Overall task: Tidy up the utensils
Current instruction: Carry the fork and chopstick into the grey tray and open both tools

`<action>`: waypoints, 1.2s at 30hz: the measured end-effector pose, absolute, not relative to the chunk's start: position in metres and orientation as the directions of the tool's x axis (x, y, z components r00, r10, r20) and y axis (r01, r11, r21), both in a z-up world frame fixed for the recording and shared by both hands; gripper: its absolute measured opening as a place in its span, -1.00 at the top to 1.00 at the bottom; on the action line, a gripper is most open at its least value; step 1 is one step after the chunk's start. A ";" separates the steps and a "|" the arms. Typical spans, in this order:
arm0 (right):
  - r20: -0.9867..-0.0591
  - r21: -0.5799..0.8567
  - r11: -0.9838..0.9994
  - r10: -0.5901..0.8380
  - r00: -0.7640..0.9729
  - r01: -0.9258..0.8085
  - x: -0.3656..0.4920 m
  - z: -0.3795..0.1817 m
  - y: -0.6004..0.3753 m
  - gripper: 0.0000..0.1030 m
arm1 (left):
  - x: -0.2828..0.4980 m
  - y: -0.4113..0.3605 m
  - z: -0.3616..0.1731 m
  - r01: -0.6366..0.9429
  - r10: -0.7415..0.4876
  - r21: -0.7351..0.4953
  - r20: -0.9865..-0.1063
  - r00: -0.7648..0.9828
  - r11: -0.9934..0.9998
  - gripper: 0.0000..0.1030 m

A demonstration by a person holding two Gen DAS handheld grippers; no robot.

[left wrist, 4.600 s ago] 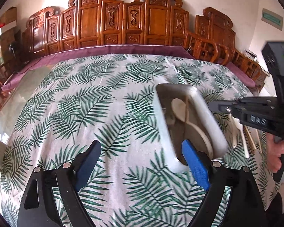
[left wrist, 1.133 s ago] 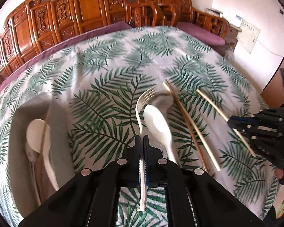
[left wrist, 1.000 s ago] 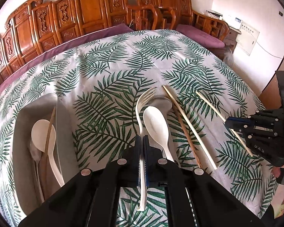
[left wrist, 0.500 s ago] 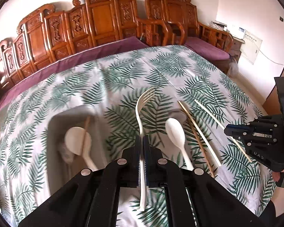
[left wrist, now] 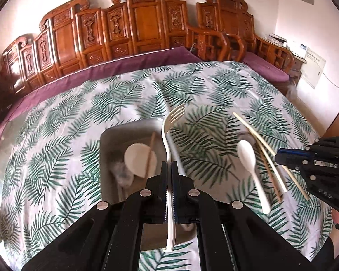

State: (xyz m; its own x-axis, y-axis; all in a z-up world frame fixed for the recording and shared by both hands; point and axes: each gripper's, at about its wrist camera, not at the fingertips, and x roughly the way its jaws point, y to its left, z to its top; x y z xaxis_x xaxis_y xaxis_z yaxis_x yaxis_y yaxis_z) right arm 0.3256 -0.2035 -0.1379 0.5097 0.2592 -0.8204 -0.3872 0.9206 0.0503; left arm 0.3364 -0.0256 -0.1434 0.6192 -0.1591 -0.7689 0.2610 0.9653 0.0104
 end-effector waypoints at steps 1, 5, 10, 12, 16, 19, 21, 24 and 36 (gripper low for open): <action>-0.820 0.049 0.918 0.263 0.509 -0.394 0.326 -0.136 -0.198 0.88 | 0.338 -0.021 -0.147 0.253 -0.156 0.006 -0.772 0.616 0.967 0.94; -0.817 0.049 0.908 0.276 0.505 -0.417 0.326 -0.132 -0.181 0.88 | 0.340 -0.006 -0.159 0.221 -0.147 -0.013 -0.785 0.602 0.975 0.94; -0.816 0.056 0.897 0.294 0.498 -0.438 0.327 -0.130 -0.164 0.88 | 0.345 0.005 -0.172 0.188 -0.137 -0.030 -0.798 0.587 0.982 0.94; -0.816 0.057 0.894 0.299 0.495 -0.445 0.328 -0.130 -0.158 0.88 | 0.345 0.009 -0.173 0.181 -0.142 -0.041 -0.796 0.588 0.983 0.94; -0.815 0.057 0.888 0.306 0.491 -0.457 0.332 -0.129 -0.146 0.88 | 0.343 0.018 -0.170 0.174 -0.153 -0.059 -0.789 0.595 0.983 0.90; -0.815 0.063 0.883 0.314 0.487 -0.465 0.336 -0.127 -0.136 0.88 | 0.340 0.029 -0.164 0.172 -0.151 -0.057 -0.778 0.609 0.984 0.74; -0.814 0.064 0.879 0.319 0.485 -0.472 0.339 -0.127 -0.127 0.88 | 0.336 0.038 -0.160 0.168 -0.145 -0.049 -0.771 0.620 0.984 0.58; -0.812 0.077 0.873 0.335 0.478 -0.481 0.347 -0.125 -0.113 0.88 | 0.330 0.054 -0.156 0.162 -0.127 -0.030 -0.765 0.632 0.986 0.47; -0.823 0.105 0.863 0.354 0.444 -0.494 0.378 -0.133 -0.052 0.88 | 0.311 0.114 -0.157 0.090 -0.067 -0.009 -0.741 0.668 0.996 -0.64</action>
State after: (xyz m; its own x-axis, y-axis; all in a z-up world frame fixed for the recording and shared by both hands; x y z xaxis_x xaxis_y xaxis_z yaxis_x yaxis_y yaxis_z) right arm 0.3784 -0.0520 -0.1325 0.4443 0.3541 -0.8230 -0.4940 0.8631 0.1047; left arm 0.3106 0.1138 -0.1571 0.6678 -0.0666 -0.7414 0.0898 0.9959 -0.0086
